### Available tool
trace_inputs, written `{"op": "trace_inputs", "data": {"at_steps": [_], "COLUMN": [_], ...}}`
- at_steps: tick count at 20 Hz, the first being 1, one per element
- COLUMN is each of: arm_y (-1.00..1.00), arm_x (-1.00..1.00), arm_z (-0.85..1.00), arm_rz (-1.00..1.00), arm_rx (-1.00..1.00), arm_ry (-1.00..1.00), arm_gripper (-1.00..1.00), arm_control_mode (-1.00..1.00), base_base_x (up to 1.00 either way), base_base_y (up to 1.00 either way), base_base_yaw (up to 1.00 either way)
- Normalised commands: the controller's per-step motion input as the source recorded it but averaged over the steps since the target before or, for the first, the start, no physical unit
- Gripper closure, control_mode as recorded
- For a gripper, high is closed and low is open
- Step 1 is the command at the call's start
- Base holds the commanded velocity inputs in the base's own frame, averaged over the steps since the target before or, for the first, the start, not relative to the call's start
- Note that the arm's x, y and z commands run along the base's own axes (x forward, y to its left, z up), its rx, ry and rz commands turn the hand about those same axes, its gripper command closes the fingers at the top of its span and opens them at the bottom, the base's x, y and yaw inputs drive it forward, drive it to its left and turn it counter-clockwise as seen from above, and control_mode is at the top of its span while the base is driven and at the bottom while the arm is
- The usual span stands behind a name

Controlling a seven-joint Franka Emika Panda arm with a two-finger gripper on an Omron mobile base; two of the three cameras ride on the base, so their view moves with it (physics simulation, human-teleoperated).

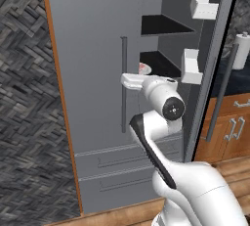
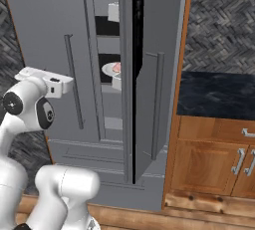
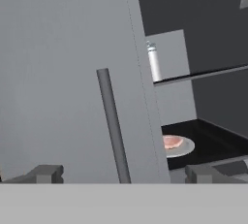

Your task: Retrieve the steak from the fridge and place it on the saucepan with marinade on the stove.

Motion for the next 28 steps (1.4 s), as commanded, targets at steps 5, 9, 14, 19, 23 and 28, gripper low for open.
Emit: {"op": "trace_inputs", "data": {"at_steps": [5, 9, 14, 19, 23, 28], "arm_y": [0.00, 0.00, 0.00, 0.07, 0.27, 0.35], "arm_x": [0.40, 0.43, 0.49, 0.54, 0.54, 0.55], "arm_z": [-0.06, -0.11, -0.14, -0.19, -0.16, -0.11], "arm_rz": [0.00, 0.00, 0.00, 0.00, 0.00, 0.00], "arm_rx": [0.00, 0.00, 0.00, -0.03, -0.08, -0.10], "arm_ry": [0.00, 0.00, 0.00, 0.00, 0.00, 0.01], "arm_gripper": [-1.00, -1.00, -1.00, -1.00, -1.00, -1.00], "arm_control_mode": [-1.00, -1.00, -1.00, -1.00, -1.00, -1.00], "base_base_x": [0.00, 0.00, 0.00, 0.00, 0.00, 0.00], "base_base_y": [0.00, 0.00, 0.00, 0.00, 0.00, 0.00], "base_base_yaw": [0.00, 0.00, 0.00, 0.00, 0.00, 0.00]}}
